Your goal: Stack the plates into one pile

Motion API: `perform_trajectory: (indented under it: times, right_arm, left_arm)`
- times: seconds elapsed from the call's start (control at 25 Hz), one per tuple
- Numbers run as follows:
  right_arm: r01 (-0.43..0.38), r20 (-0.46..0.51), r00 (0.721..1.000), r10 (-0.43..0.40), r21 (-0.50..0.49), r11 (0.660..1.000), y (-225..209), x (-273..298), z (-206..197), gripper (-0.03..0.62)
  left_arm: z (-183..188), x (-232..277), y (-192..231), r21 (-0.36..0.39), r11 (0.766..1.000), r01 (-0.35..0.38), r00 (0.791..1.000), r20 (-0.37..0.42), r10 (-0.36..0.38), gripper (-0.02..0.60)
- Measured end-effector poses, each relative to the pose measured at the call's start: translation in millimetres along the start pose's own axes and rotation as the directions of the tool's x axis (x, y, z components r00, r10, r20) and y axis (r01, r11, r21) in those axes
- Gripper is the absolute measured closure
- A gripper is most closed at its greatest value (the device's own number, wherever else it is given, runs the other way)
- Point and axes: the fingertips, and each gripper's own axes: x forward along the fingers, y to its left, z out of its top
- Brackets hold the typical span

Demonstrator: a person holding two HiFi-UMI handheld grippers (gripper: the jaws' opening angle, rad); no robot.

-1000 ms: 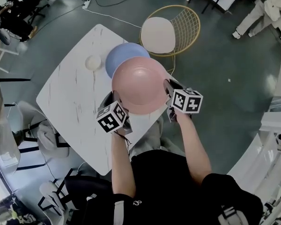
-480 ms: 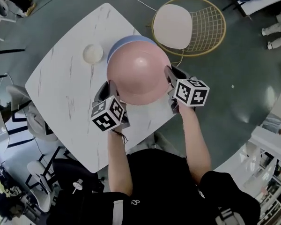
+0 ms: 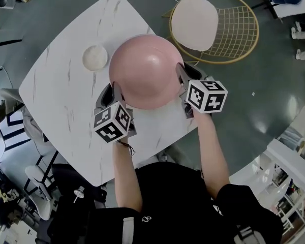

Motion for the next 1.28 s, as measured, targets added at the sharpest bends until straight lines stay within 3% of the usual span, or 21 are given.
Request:
perform_trajectory:
  times: [0.16, 0.28, 0.48, 0.68, 0.8, 1.04, 1.2, 1.28]
  right_arm:
    - [0.017, -0.008, 1.0, -0.017, 0.02, 1.0, -9.9, 8.2, -1.9, 0.543]
    - [0.015, -0.013, 1.0, -0.015, 0.007, 1.0, -10.2, 11.1, -7.6, 0.542]
    - [0.072, 0.014, 0.997, -0.072, -0.029, 0.997, -11.6, 11.6, -14.3, 0.528]
    - [0.141, 0.098, 0.986, -0.137, -0.038, 0.989, -13.2, 0.9, 7.0, 0.51]
    - [0.125, 0.139, 0.983, -0.12, -0.026, 0.992, -11.0, -10.6, 14.8, 0.511]
    - [0.067, 0.262, 0.963, -0.063, -0.007, 0.998, 4.5, -49.6, 35.1, 0.585]
    - [-0.011, 0.328, 0.944, 0.017, -0.022, 1.0, 27.2, -85.1, 45.5, 0.586]
    - [-0.058, 0.386, 0.92, 0.069, -0.041, 0.998, 42.8, -99.4, 57.1, 0.586]
  left_arm:
    - [-2.4, 10.2, -5.5, 0.032, 0.999, 0.033, 0.999, -0.013, -0.033, 0.501]
    - [-7.2, 13.6, -3.9, 0.03, 0.999, 0.016, 1.0, -0.014, -0.016, 0.485]
    - [-15.4, 18.8, -2.8, 0.124, 0.992, 0.002, 1.0, -0.03, 0.001, 0.446]
    - [-2.1, 9.7, 2.2, 0.078, 0.997, -0.015, 1.0, 0.005, 0.015, 0.431]
    - [5.8, -1.1, -3.1, 0.081, 0.997, -0.002, 0.999, 0.049, -0.002, 0.491]
    - [32.8, -32.3, -26.9, 0.132, 0.99, 0.04, 0.983, 0.171, -0.062, 0.561]
    - [45.8, -68.3, -48.3, 0.144, 0.984, 0.104, 0.963, 0.232, -0.136, 0.565]
    - [61.3, -81.8, -57.7, 0.174, 0.975, 0.135, 0.943, 0.279, -0.181, 0.565]
